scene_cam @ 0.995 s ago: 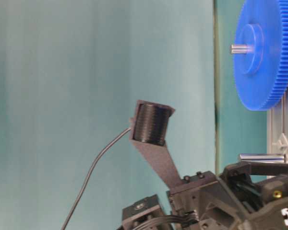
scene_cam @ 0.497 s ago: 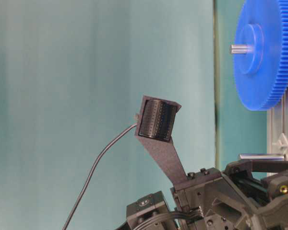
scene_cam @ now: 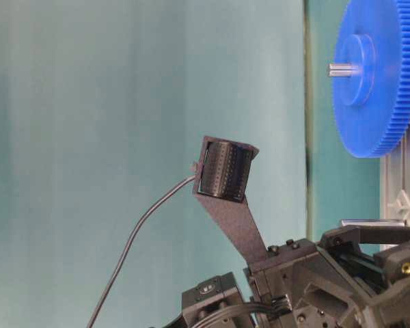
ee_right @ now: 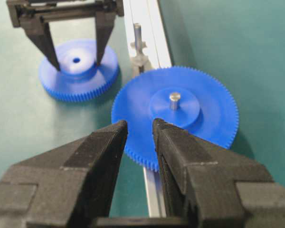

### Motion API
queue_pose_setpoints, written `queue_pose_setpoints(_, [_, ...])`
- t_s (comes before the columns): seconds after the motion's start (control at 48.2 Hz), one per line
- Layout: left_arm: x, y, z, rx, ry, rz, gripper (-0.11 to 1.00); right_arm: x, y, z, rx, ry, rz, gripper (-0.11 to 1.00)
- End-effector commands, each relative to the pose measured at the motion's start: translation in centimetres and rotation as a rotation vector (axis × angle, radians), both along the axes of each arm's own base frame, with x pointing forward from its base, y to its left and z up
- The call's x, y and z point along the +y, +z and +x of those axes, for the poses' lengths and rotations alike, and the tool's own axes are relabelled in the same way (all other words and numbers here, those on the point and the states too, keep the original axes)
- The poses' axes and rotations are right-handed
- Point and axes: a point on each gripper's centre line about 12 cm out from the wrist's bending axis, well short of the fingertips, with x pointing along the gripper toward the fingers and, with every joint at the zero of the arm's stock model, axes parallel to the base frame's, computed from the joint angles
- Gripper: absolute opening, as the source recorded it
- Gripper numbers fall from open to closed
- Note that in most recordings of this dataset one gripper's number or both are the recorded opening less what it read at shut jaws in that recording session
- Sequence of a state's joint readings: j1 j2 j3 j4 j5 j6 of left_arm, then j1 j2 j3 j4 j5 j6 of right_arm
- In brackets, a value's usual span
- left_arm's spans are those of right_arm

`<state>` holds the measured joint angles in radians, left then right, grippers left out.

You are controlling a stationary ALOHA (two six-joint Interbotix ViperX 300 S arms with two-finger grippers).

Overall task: Insert the small gear onto the shaft.
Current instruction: 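Lift the gear and carry it up over the empty shaft on the rail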

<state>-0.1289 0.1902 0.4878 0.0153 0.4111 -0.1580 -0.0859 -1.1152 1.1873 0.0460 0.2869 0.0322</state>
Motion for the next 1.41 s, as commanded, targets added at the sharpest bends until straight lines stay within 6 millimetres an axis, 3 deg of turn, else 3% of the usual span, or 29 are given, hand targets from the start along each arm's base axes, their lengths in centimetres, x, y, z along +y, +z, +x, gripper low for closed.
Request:
queue_pose_setpoints(0.0, [0.1, 0.0, -0.1, 0.023, 0.005, 0.002, 0.81, -0.1, 0.4, 0.2, -0.013, -0.006, 0.008, 0.41])
queue_pose_setpoints(0.083, [0.2, 0.0, -0.2, 0.036, 0.002, 0.006, 0.71, -0.1, 0.3, 0.1, -0.013, -0.006, 0.006, 0.41])
queue_pose_setpoints(0.518, [0.2, 2.7, -0.3, 0.062, 0.000, 0.012, 0.71, 0.0, 0.3, 0.0, -0.017, -0.006, 0.006, 0.41])
queue_pose_setpoints(0.725, [0.2, 5.3, -0.1, 0.012, -0.001, 0.007, 0.71, -0.1, 0.4, -0.2, -0.028, -0.012, 0.005, 0.41])
queue_pose_setpoints(1.057, [0.8, 10.5, -1.4, -0.083, -0.013, 0.013, 0.71, -0.2, 0.4, -0.2, -0.039, -0.014, 0.004, 0.41])
queue_pose_setpoints(1.389, [4.4, 15.7, -2.5, -0.180, -0.005, 0.068, 0.71, -0.2, 0.4, -0.2, -0.043, -0.017, 0.003, 0.41])
